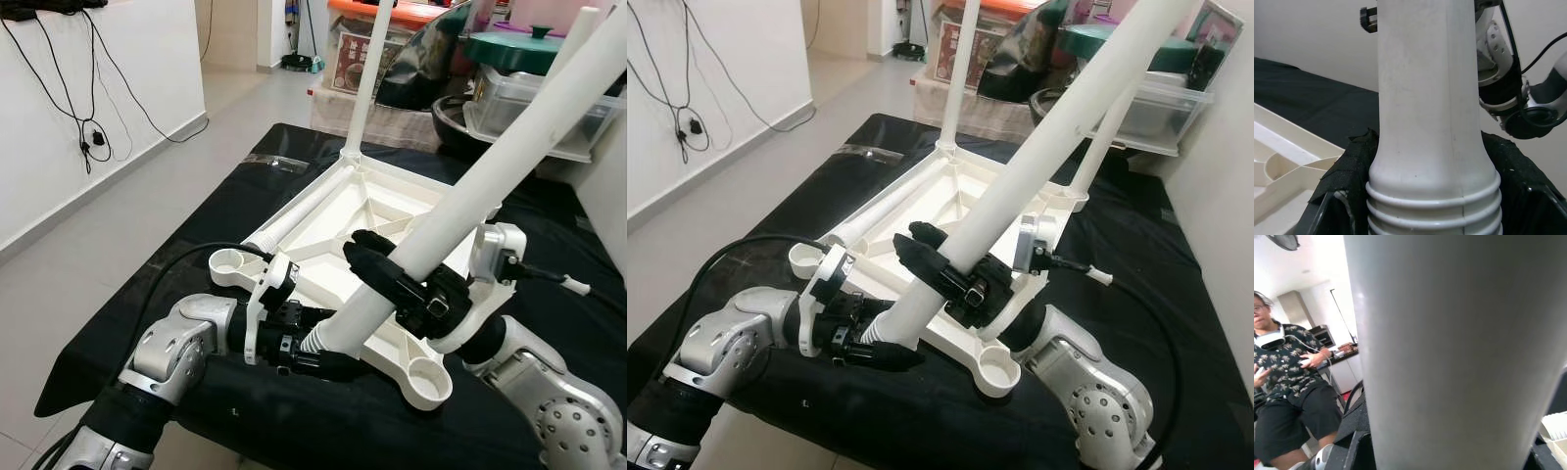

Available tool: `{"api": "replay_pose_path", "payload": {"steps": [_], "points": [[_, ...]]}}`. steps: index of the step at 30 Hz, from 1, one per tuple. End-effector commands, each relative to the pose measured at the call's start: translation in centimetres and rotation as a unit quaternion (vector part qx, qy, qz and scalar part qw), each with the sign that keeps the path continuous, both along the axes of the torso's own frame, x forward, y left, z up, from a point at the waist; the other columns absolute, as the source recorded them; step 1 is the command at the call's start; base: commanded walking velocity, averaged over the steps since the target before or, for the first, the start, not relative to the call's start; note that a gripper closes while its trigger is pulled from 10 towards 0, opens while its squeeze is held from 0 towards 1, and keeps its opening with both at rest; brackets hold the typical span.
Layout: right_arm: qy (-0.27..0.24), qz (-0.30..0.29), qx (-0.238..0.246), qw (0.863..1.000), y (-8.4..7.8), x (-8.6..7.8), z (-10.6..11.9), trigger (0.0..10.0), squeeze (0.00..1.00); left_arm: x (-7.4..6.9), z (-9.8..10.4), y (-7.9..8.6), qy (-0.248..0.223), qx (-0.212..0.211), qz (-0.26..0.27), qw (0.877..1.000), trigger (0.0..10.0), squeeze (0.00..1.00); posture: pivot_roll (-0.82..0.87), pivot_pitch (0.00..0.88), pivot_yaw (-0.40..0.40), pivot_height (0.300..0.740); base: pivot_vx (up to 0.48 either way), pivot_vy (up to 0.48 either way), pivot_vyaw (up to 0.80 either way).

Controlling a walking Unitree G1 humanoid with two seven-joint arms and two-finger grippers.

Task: Building children table

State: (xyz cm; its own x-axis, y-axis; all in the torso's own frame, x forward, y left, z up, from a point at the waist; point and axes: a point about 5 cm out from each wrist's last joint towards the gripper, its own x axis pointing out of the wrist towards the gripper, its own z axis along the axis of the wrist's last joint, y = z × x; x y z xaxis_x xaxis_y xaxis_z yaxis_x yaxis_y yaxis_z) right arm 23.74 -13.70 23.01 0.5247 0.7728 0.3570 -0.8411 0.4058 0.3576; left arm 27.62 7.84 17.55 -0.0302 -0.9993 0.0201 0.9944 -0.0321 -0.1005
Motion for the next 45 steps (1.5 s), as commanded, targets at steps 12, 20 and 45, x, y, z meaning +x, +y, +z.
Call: {"api": "replay_pose_path", "payload": {"steps": [12, 20, 45], "points": [[0.067, -0.12, 0.02, 0.99, 0.0, 1.2, -0.6, 10.0, 0.0, 1.0, -0.5, 0.2, -0.032, 0.035, 0.052, 0.998, 10.0, 0.0, 0.11, 0.0, -0.105, 0.74, 0.0, 0.0, 0.0], [0.111, -0.124, 0.049, 0.985, 1.9, 0.6, -1.6, 10.0, 0.0, 1.0, -1.1, 0.1, -0.035, 0.048, 0.053, 0.997, 10.0, 0.0, 0.11, 0.0, -0.103, 0.74, 0.0, 0.0, 0.0], [0.148, -0.193, 0.039, 0.969, 2.5, 1.7, -2.4, 10.0, 0.0, 0.8, -2.1, 0.0, -0.051, 0.072, 0.057, 0.994, 10.0, 0.0, 0.11, 0.0, -0.103, 0.74, 0.0, 0.0, 0.0]]}}
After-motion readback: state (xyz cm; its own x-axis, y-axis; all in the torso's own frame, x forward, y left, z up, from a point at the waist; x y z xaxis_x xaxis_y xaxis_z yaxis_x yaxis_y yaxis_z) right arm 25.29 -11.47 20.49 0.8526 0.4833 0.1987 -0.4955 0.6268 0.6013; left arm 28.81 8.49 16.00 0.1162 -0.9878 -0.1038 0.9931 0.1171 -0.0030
